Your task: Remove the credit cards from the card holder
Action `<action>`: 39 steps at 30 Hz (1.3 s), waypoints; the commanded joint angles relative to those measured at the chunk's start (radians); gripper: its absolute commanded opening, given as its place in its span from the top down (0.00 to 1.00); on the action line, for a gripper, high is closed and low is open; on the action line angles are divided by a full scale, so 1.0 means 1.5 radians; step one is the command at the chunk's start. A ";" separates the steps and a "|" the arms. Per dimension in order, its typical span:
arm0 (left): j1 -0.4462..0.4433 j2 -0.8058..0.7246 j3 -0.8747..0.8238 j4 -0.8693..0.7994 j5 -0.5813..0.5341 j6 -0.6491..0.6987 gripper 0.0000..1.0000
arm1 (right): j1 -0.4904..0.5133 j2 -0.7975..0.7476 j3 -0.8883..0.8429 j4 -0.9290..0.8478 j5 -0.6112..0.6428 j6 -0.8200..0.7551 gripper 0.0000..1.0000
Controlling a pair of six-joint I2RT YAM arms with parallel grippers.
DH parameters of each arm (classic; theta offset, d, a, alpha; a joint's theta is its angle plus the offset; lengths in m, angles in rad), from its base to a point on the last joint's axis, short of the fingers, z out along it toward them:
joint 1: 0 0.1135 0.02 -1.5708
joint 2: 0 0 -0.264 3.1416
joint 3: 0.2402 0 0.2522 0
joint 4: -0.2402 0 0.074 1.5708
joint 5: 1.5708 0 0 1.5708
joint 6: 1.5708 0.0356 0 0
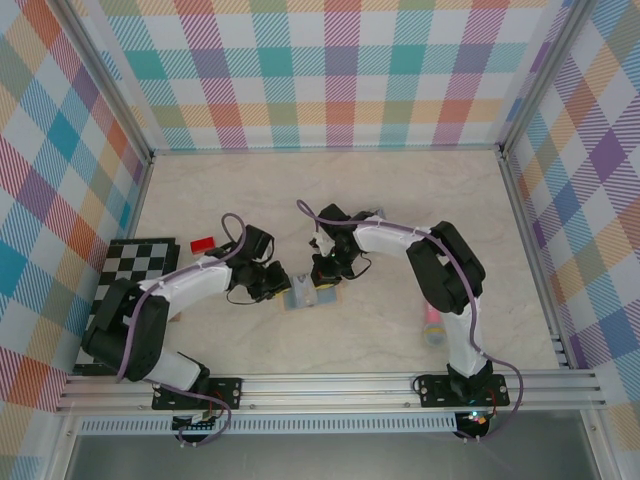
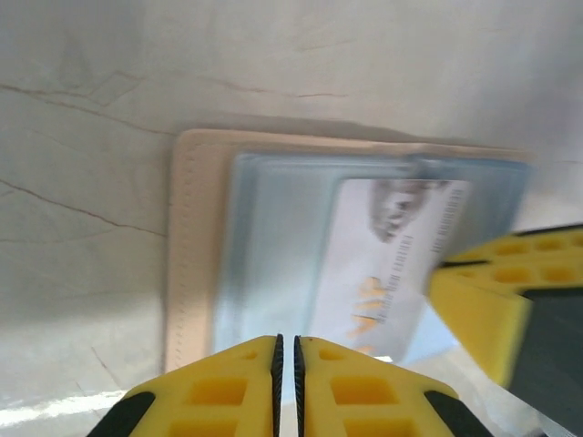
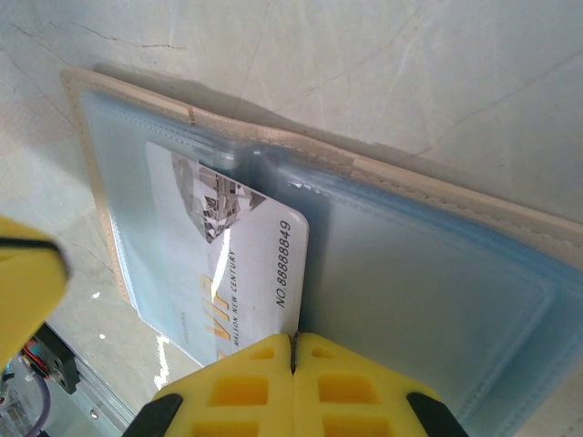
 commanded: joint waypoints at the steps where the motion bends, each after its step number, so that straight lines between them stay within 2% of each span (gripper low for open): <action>1: -0.004 -0.023 -0.004 0.015 0.020 0.008 0.87 | -0.001 0.019 0.015 -0.020 0.006 -0.005 1.00; 9: -0.013 0.066 0.030 0.012 0.064 0.012 0.92 | -0.002 0.021 0.011 -0.007 -0.008 -0.002 0.90; 16: -0.018 0.100 0.031 -0.024 0.027 0.011 0.94 | -0.002 0.035 0.013 0.003 -0.023 0.000 0.80; 21: -0.017 0.103 0.012 -0.030 0.011 0.008 0.94 | -0.002 0.045 0.017 0.012 -0.044 0.000 0.78; 27: -0.017 0.101 0.005 -0.036 0.006 0.012 0.95 | -0.003 0.044 0.017 0.019 -0.050 0.002 0.84; 33: -0.017 0.093 0.008 -0.041 0.000 0.011 0.94 | -0.012 0.009 -0.005 0.027 -0.034 0.004 0.97; 39: -0.017 0.082 0.015 -0.044 0.002 -0.002 0.87 | -0.026 -0.047 -0.032 0.006 -0.014 -0.008 1.00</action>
